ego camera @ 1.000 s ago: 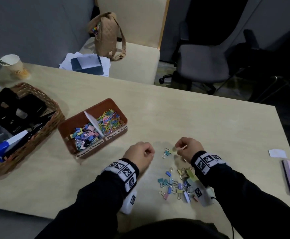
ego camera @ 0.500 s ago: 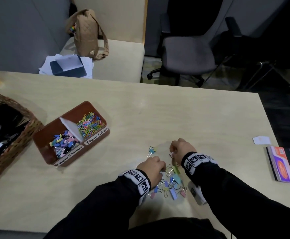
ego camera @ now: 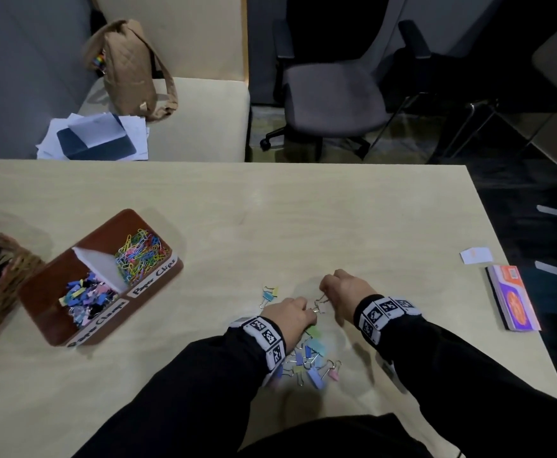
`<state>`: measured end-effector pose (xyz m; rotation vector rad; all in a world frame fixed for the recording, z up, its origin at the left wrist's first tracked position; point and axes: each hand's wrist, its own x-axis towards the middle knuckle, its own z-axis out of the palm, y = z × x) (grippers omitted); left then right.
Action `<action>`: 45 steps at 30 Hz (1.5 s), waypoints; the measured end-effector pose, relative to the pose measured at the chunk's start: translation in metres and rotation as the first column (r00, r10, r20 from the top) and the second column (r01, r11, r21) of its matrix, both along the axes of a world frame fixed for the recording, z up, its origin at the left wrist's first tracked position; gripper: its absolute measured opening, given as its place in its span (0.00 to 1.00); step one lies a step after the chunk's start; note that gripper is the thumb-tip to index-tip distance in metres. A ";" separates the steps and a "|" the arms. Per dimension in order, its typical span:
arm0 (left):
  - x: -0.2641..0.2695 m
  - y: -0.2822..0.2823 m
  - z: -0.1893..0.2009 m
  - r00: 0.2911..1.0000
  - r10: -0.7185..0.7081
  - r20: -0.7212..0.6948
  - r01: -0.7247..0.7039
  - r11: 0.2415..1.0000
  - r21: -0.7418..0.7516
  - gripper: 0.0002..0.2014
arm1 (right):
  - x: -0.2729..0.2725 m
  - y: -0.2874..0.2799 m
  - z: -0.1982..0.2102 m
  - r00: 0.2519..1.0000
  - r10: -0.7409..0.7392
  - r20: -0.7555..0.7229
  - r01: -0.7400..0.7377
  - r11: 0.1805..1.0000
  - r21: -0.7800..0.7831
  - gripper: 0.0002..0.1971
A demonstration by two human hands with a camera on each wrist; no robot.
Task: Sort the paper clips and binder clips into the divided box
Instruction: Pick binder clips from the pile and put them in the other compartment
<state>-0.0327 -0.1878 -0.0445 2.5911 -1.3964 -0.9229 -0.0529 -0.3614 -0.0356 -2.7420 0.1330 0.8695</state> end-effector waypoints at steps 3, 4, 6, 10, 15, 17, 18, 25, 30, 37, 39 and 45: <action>0.001 0.003 0.002 0.997 0.074 0.019 -0.074 0.997 -0.017 0.15 | -0.001 -0.002 0.001 0.996 -0.074 0.041 0.073 0.997 0.022 0.26; 0.002 0.004 0.004 0.994 0.110 0.011 -0.110 0.994 -0.023 0.15 | -0.002 -0.004 0.002 0.994 -0.093 0.057 0.091 0.995 0.041 0.21; 0.005 0.006 0.007 0.977 0.211 -0.025 -0.212 0.976 -0.057 0.14 | -0.003 -0.005 0.004 0.994 -0.086 0.067 0.083 0.995 0.052 0.15; 0.011 0.014 0.012 0.913 0.382 -0.144 -0.394 0.916 -0.069 0.09 | -0.011 -0.002 0.006 0.989 -0.101 0.105 0.098 0.995 0.037 0.05; 0.010 0.024 0.011 0.771 0.549 -0.323 -0.610 0.783 -0.125 0.14 | -0.017 0.006 0.007 0.946 -0.318 0.063 0.298 0.930 0.214 0.11; 0.011 0.026 0.013 0.713 0.588 -0.381 -0.675 0.723 -0.147 0.17 | -0.017 0.012 0.010 0.916 -0.401 0.027 0.375 0.876 0.302 0.14; 0.012 0.027 0.016 0.674 0.621 -0.401 -0.714 0.686 -0.137 0.16 | -0.016 0.015 0.012 0.892 -0.452 -0.008 0.425 0.831 0.359 0.15; 0.003 0.044 0.023 0.053 0.670 -0.741 -0.942 0.279 0.185 0.10 | -0.012 0.037 0.028 0.722 -0.598 -0.348 0.671 0.482 0.564 0.17; 0.004 0.060 0.033 0.151 0.663 -0.733 -0.916 0.373 0.149 0.14 | -0.007 0.062 0.037 0.644 -0.570 -0.511 0.760 0.396 0.516 0.13; 0.017 0.160 0.045 0.260 0.793 -0.551 -0.965 0.234 -0.119 0.18 | 0.038 0.144 0.056 0.746 -0.424 -0.514 0.665 0.426 0.614 0.15; 0.024 0.202 0.049 0.190 0.849 -0.493 -0.978 0.117 -0.174 0.16 | 0.056 0.181 0.066 0.751 -0.393 -0.531 0.659 0.396 0.639 0.12; 0.044 0.279 0.069 -0.189 0.740 -0.645 -0.813 -0.487 -0.320 0.06 | 0.100 0.285 0.098 0.743 -0.279 -0.608 0.668 0.256 0.699 0.15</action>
